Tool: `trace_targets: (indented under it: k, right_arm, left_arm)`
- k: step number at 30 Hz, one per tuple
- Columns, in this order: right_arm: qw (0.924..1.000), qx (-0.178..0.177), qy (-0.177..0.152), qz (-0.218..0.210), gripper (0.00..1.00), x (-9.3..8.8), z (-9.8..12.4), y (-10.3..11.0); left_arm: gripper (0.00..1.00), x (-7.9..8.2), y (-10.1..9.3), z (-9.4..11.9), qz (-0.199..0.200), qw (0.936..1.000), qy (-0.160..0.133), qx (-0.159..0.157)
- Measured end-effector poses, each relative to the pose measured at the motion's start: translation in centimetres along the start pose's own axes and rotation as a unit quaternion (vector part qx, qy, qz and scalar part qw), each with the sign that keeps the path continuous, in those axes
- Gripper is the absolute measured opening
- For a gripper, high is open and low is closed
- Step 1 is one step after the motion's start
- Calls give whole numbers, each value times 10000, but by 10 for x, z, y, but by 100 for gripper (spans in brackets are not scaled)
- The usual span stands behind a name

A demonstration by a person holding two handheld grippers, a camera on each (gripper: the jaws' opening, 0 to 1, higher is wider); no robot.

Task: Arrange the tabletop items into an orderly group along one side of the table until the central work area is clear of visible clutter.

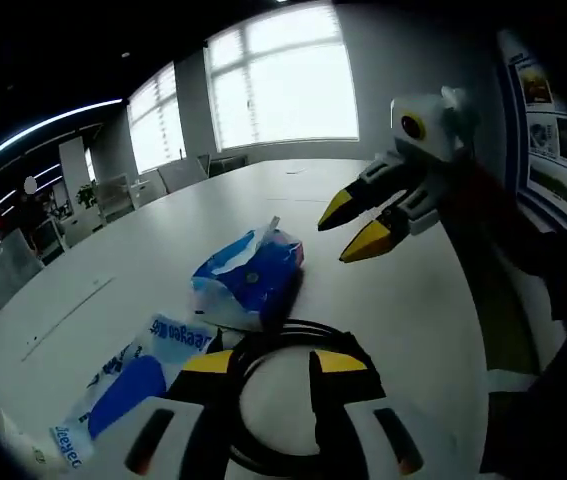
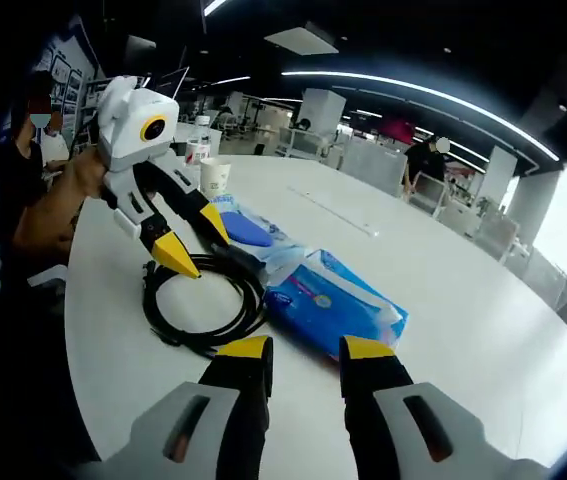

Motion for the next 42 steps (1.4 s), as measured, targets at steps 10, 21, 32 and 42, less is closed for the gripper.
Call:
trace_targets:
  k: [10,21,32,42]
  right_arm:
    - [9988,376,-3,-323,25,-8,-17,16]
    - [9970,545,4,-546,27,-13,-30,20]
    - [9879,998,86,-1184,27,-22,-55,33]
    - [9826,1109,143,-1480,27,-26,-63,43]
  left_arm:
    - [29,-21,5,16,217,9994,209,162]
    - [32,-42,10,28,568,9976,301,260]
    - [30,-63,12,28,979,9943,356,223]
    - [29,-66,8,19,1288,9915,147,96]
Point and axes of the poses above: the point that each gripper's makers call its tool centre point, and the gripper's own axes: z roughly backward along the fingers, y roughly to its left, x roughly out of its top, the point moved 8 cm from there along z, roughly backward along the fingers, and after that the axes turned 9 degrees about -z, right-handed, at the moved point
